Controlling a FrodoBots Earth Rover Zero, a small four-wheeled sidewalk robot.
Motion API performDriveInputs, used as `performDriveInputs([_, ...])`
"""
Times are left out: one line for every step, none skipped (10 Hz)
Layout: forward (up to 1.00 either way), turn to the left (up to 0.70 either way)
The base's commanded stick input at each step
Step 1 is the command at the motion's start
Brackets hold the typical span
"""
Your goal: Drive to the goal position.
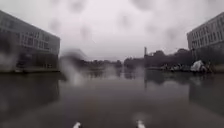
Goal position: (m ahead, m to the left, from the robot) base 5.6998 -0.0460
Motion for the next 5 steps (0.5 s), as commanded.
performDriveInputs([0.64, 0.01])
performDriveInputs([0.70, 0.01])
performDriveInputs([0.70, 0.01])
performDriveInputs([0.70, 0.01])
performDriveInputs([0.70, 0.01])
